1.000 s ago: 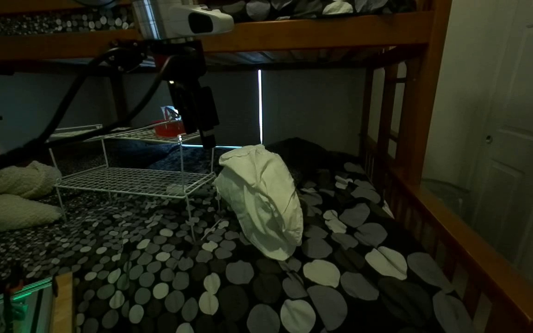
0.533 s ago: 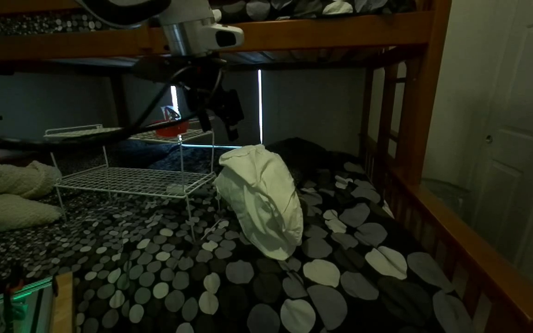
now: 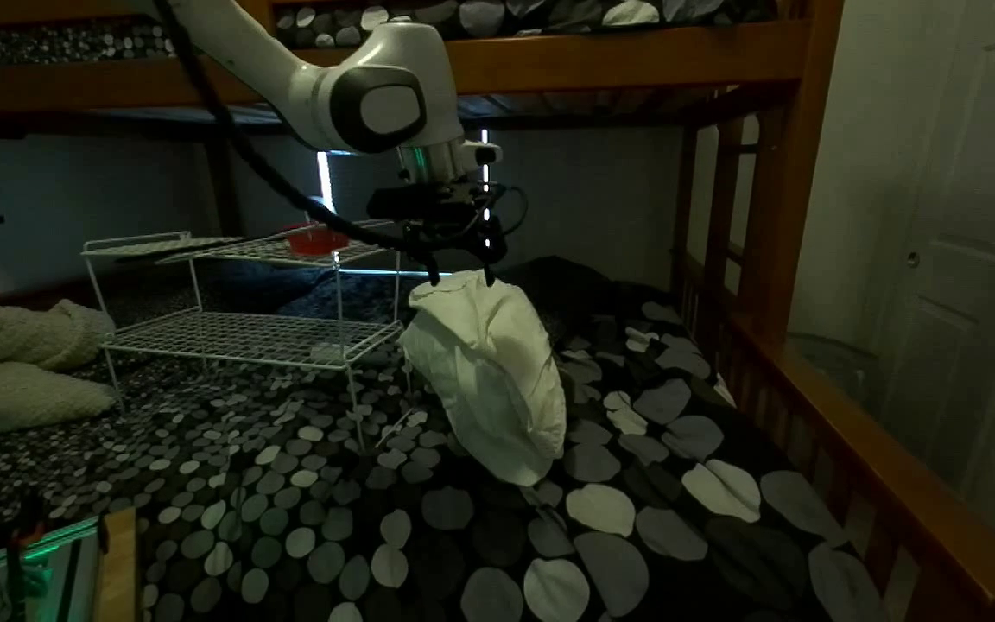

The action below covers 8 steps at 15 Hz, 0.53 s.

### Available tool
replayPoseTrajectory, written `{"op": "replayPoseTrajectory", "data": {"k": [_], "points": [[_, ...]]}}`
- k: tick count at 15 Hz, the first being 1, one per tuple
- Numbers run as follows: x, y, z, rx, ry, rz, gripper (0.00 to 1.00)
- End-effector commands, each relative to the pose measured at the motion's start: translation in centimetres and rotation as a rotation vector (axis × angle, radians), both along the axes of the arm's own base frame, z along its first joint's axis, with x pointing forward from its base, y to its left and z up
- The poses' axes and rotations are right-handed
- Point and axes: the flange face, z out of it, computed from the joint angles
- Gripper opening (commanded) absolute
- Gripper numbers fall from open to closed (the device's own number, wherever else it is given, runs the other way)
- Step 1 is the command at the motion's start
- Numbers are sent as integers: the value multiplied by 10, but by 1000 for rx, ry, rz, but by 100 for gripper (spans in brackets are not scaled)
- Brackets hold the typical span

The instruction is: Take the white towel off of the basket

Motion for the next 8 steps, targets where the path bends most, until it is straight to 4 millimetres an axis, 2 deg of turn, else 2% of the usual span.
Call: {"op": "replayPoseTrajectory", "data": {"k": [1, 3, 4, 8], "points": [[10, 4, -8, -12, 4, 12, 100], [20, 6, -13, -21, 7, 23, 100], [22, 12, -12, 60, -66, 21, 100], [27, 48, -20, 228, -159, 8, 100]]}}
